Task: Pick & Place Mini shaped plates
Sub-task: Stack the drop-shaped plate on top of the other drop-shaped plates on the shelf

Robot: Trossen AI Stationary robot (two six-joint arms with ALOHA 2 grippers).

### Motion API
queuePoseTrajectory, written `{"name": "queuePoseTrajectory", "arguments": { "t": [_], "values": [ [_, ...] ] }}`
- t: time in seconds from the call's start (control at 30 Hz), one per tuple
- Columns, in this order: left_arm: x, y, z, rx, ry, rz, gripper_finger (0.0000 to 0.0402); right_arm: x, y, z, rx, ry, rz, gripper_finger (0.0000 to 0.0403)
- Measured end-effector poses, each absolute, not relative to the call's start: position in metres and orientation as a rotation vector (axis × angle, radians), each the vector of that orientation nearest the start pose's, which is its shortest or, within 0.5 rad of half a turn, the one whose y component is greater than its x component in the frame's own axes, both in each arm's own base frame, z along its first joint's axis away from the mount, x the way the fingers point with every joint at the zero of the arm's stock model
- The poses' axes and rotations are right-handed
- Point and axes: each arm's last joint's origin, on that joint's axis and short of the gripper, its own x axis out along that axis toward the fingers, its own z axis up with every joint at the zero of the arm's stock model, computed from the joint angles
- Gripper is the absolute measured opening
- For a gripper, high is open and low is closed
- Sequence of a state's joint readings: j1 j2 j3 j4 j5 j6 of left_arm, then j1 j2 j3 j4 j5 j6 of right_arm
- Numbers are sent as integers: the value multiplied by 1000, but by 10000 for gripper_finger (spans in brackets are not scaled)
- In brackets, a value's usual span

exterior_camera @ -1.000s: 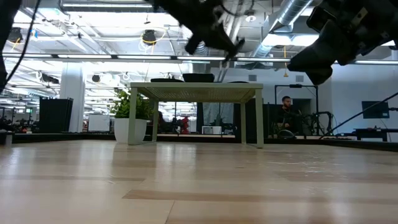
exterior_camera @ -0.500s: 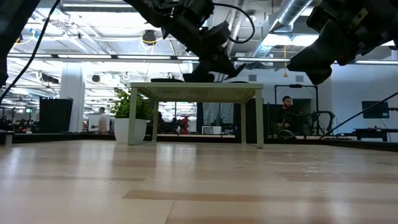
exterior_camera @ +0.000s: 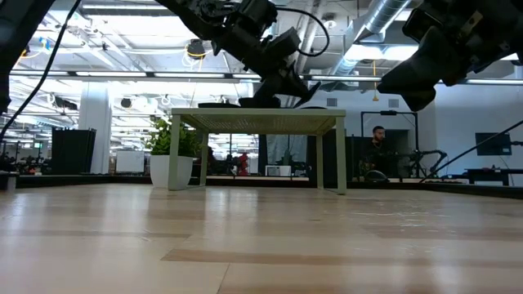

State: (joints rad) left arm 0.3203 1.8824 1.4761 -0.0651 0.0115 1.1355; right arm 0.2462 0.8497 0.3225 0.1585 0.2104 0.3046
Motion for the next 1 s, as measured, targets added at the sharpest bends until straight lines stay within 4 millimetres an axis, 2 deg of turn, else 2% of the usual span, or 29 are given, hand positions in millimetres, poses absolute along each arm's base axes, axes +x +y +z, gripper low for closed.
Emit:
{"name": "queuePoseTrajectory", "arguments": {
  "t": [0.63, 1.0],
  "values": [
    [416, 133, 271, 950, 529, -6, 24, 173, 37, 196, 218, 361, -19, 82],
    [416, 133, 272, 908, 521, 9, 78, 173, 37, 196, 218, 361, -19, 82]
  ]
}}
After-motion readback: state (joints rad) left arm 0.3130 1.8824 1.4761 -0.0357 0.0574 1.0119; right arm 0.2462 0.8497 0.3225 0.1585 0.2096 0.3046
